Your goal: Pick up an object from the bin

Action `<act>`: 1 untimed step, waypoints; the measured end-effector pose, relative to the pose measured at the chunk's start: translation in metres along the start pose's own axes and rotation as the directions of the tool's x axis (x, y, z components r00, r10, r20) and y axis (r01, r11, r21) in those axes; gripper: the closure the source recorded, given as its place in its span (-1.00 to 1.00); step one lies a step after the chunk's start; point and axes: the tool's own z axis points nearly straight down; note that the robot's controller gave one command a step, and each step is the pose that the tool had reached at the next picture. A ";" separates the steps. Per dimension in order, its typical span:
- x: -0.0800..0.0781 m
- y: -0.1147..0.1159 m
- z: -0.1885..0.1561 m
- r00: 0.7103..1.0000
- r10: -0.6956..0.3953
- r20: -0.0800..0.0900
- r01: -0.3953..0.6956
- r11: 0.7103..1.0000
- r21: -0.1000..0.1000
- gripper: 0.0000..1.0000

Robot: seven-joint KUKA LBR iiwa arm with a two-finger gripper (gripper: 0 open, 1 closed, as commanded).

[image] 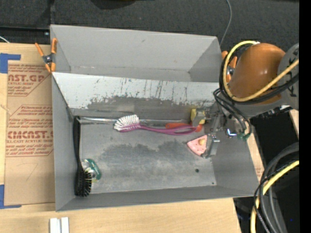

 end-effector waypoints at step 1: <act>0.000 0.000 0.000 1.000 0.000 0.000 0.000 1.000 0.000 -1.00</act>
Offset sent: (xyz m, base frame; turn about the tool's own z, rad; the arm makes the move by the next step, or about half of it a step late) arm 0.0036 -0.0145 -0.0587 -0.1528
